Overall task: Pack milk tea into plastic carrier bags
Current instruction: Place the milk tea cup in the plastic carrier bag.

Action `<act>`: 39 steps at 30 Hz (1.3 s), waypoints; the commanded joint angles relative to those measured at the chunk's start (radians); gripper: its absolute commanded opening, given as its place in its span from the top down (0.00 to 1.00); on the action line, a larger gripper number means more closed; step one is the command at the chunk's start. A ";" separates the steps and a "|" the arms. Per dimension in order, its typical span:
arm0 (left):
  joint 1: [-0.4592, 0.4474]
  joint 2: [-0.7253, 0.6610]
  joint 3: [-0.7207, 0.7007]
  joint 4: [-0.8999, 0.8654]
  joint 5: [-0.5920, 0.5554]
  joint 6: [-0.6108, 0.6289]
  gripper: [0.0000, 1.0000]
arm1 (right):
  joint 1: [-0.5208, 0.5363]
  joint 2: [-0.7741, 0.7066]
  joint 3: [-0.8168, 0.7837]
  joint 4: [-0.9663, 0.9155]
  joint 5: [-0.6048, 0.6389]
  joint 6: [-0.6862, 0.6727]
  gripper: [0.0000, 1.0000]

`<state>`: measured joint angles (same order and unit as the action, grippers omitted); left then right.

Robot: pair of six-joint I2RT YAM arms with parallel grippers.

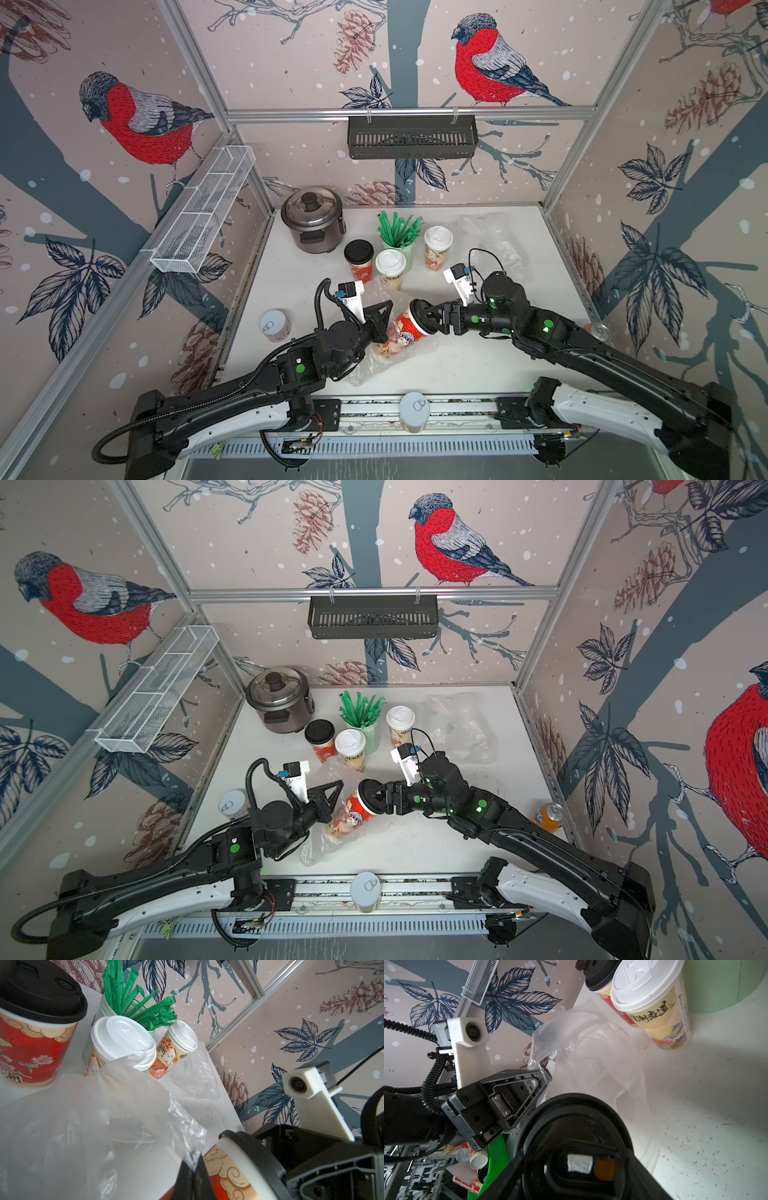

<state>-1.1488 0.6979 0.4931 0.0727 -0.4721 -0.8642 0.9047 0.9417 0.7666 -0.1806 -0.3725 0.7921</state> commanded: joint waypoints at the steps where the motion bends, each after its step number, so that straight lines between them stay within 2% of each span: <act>1: -0.005 -0.001 -0.005 0.092 -0.025 -0.011 1.00 | 0.005 -0.001 -0.018 0.125 -0.011 0.053 0.32; 10: -0.012 0.010 -0.027 0.179 -0.025 -0.018 1.00 | 0.026 0.065 -0.038 0.191 -0.032 0.069 0.30; 27: -0.020 -0.011 -0.069 0.297 -0.048 -0.051 1.00 | 0.092 0.178 -0.064 0.344 0.017 0.095 0.30; 39: -0.022 -0.028 -0.080 0.304 -0.089 -0.069 1.00 | 0.117 0.119 -0.123 0.473 0.119 0.157 0.30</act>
<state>-1.1690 0.6750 0.4156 0.3248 -0.5259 -0.9165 1.0145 1.0847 0.6502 0.2123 -0.3042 0.9283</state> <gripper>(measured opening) 0.048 0.704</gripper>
